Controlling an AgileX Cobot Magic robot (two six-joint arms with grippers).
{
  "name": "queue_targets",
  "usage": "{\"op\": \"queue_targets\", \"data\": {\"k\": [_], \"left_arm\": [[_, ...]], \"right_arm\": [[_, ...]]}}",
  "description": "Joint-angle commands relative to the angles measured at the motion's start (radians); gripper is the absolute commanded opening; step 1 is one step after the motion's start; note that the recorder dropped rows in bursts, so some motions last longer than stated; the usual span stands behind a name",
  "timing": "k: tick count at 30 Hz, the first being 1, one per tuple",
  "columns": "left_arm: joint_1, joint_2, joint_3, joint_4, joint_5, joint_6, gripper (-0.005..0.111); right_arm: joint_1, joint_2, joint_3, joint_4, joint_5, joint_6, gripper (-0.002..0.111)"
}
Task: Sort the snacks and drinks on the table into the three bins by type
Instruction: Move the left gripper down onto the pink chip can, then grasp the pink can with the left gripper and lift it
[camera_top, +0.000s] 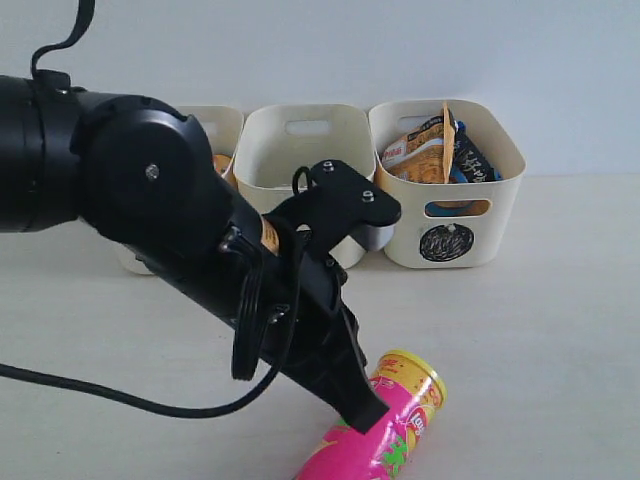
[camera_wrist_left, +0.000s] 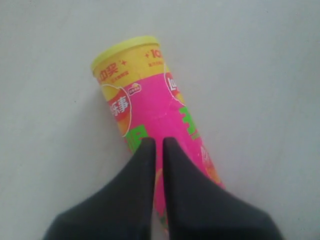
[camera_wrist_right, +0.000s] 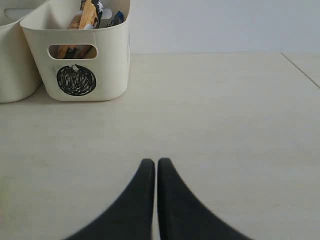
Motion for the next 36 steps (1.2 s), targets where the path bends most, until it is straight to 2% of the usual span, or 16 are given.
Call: {"op": "queue_targets", "data": {"k": [1,6,12,14,15,16,17,18,19,21,24,31,36], "left_arm": [[-0.034,0.01,0.003,0.094,0.003,-0.116,0.004],[-0.084,0.052,0.003,0.271,0.011,-0.331,0.004],[-0.11,0.089,-0.034,0.273,0.026,-0.36,0.004],[-0.11,0.091,-0.072,0.253,0.048,-0.336,0.008],[-0.11,0.091,-0.087,0.253,0.06,-0.302,0.02],[-0.11,0.091,-0.089,0.253,0.062,-0.302,0.027],[-0.11,0.091,-0.089,0.253,0.071,-0.302,0.049],[-0.11,0.096,-0.089,0.253,0.077,-0.302,0.059],[-0.11,0.108,-0.089,0.253,0.099,-0.309,0.087],[-0.11,0.126,-0.089,0.253,0.108,-0.309,0.109],[-0.11,0.174,-0.091,0.253,0.079,-0.365,0.108],[-0.11,0.303,-0.166,0.255,0.089,-0.371,0.107],[-0.105,0.355,-0.171,0.272,0.084,-0.371,0.107]], "right_arm": [[-0.008,-0.005,0.0,-0.007,-0.008,0.0,0.0],[-0.008,-0.005,0.0,-0.007,-0.008,0.0,0.0],[-0.008,-0.005,0.0,-0.007,-0.008,0.0,0.0],[-0.008,-0.005,0.0,-0.007,-0.008,0.0,0.0],[-0.008,-0.005,0.0,-0.007,-0.008,0.0,0.0],[-0.008,-0.005,0.0,-0.007,-0.008,0.0,0.0],[-0.008,-0.005,0.0,-0.007,-0.008,0.0,0.0],[-0.008,-0.005,0.0,-0.007,-0.008,0.0,0.0],[-0.008,-0.005,0.0,-0.007,-0.008,0.0,0.0],[-0.008,-0.005,0.0,-0.007,-0.008,0.0,0.0],[-0.008,-0.005,0.0,-0.007,-0.008,0.0,0.0],[-0.008,-0.005,0.0,-0.007,-0.008,0.0,0.0],[-0.008,-0.005,0.0,-0.007,-0.008,0.0,0.0]]}}
